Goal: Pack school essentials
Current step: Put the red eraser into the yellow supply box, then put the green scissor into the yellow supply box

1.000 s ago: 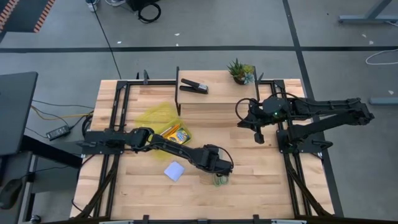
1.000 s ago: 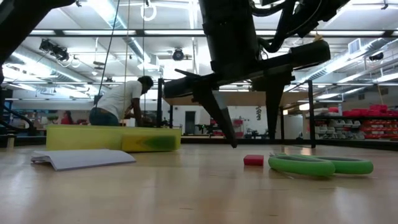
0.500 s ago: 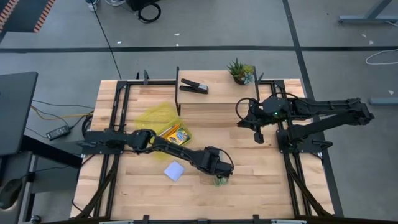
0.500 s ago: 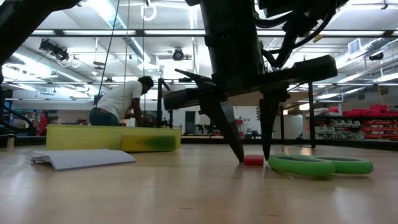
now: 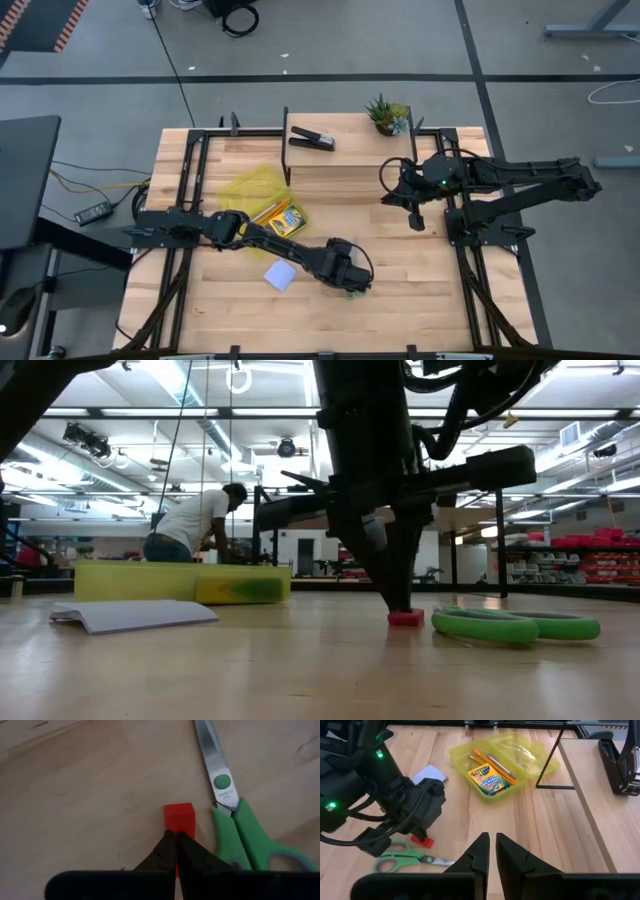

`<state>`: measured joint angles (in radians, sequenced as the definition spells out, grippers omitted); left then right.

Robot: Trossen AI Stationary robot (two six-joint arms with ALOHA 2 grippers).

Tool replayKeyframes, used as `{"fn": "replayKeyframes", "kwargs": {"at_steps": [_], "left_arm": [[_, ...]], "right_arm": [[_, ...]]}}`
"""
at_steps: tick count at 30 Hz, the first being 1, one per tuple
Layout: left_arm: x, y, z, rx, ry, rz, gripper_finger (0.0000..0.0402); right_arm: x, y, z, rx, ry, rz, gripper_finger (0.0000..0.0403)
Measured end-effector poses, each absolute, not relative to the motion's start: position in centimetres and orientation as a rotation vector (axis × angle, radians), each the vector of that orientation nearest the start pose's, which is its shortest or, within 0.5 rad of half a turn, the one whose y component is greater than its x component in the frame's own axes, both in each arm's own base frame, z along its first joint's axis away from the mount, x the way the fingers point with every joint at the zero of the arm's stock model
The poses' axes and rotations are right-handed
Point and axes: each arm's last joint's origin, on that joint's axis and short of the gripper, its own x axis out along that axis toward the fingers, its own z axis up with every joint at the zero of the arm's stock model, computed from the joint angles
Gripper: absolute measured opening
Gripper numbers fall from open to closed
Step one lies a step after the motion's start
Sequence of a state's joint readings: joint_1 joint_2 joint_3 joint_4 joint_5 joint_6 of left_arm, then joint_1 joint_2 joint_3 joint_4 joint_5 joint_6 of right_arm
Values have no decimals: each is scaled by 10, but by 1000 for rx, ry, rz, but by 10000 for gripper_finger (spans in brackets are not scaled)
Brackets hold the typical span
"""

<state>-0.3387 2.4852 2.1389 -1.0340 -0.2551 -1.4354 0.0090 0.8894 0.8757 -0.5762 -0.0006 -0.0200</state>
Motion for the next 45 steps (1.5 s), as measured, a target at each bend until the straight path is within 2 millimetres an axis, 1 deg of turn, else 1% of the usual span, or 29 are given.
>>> {"fn": "replayKeyframes", "kwargs": {"at_steps": [2, 4, 8, 13, 18, 19, 22, 24, 26, 28, 31, 36, 40, 42, 45], "left_arm": [[470, -158, 149, -801, 1076, 833, 3], [462, -156, 158, -762, 1116, 860, 4], [451, -151, 181, -712, 1167, 848, 2], [437, -139, 208, -641, 1214, 869, 4], [416, -124, 226, -492, 1349, 931, 3], [413, -120, 228, -458, 1373, 939, 4], [412, -108, 228, -373, 1392, 889, 3], [407, -98, 223, -327, 1450, 898, 2], [401, -88, 212, -299, 1512, 894, 3], [389, -78, 207, -282, 1566, 929, 3], [368, -64, 215, -288, 1579, 946, 2], [333, -44, 217, -330, 1559, 938, 2], [306, -32, 208, -375, 1560, 957, 4], [297, -28, 205, -407, 1559, 957, 6], [295, -25, 202, -463, 1537, 922, 15]], "right_arm": [[180, 2, 311, -22, 590, 16, 39], [180, 2, 311, -22, 590, 16, 39], [180, 2, 311, -19, 589, 24, 39], [180, 2, 311, -23, 589, 37, 39], [180, 2, 312, -23, 585, 37, 39], [180, 2, 312, -22, 584, 40, 39], [180, 2, 312, -21, 580, 44, 39], [180, 2, 312, -17, 580, 43, 39], [180, 3, 312, -2, 583, 42, 39], [180, 3, 312, 11, 582, 46, 39], [180, 3, 312, 20, 581, 48, 39], [180, 3, 312, 27, 579, 46, 39], [180, 3, 312, 34, 580, 44, 39], [180, 3, 312, 43, 580, 41, 39], [180, 3, 312, 46, 580, 40, 39]]}}
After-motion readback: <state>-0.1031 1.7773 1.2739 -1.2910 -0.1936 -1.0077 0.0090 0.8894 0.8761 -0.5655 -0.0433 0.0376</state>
